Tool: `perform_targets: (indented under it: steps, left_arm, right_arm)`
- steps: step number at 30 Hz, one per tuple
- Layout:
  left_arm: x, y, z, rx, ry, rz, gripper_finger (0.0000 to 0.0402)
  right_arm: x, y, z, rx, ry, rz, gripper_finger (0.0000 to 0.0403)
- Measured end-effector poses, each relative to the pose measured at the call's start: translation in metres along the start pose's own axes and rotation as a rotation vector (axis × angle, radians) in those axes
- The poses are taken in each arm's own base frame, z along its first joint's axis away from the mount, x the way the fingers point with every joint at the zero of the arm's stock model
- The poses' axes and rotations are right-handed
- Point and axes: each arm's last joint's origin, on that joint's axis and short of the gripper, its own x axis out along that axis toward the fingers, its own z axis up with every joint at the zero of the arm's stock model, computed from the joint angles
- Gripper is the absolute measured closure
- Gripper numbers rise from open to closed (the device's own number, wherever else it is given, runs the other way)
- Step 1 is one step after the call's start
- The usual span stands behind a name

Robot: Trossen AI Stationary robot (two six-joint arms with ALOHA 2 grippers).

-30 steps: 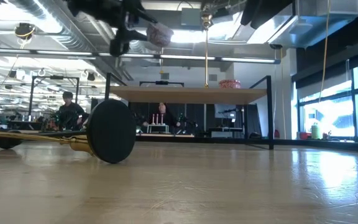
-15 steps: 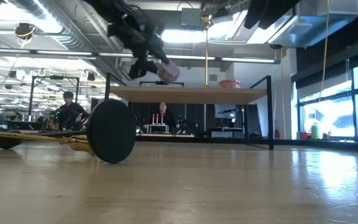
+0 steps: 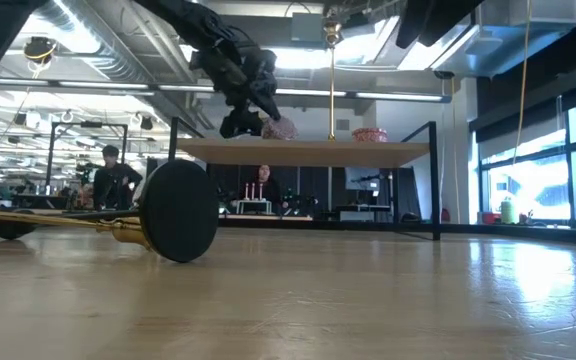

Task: Pick & Place candle stick holders
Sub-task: Put the red scented candle on the shelf

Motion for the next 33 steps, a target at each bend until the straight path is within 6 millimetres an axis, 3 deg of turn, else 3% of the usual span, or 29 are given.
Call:
perform_targets:
  steps: [6,14,33]
  left_arm:
    - [-0.0015,0.0000,-0.0005,-0.003,-0.001,0.022,0.0225]
    - [0.0014,0.0044,-0.0026,-0.006,0.006,0.170,0.0165]
    - [0.0051,-0.0023,-0.0053,0.001,0.036,0.117,0.0188]
  right_arm:
    - [0.0000,0.0000,0.0000,0.000,0.000,0.001,0.0063]
    - [0.0000,0.0000,0.0000,0.000,0.000,0.000,0.0063]
    - [0.0000,0.0000,0.0000,0.000,0.000,0.000,0.0064]
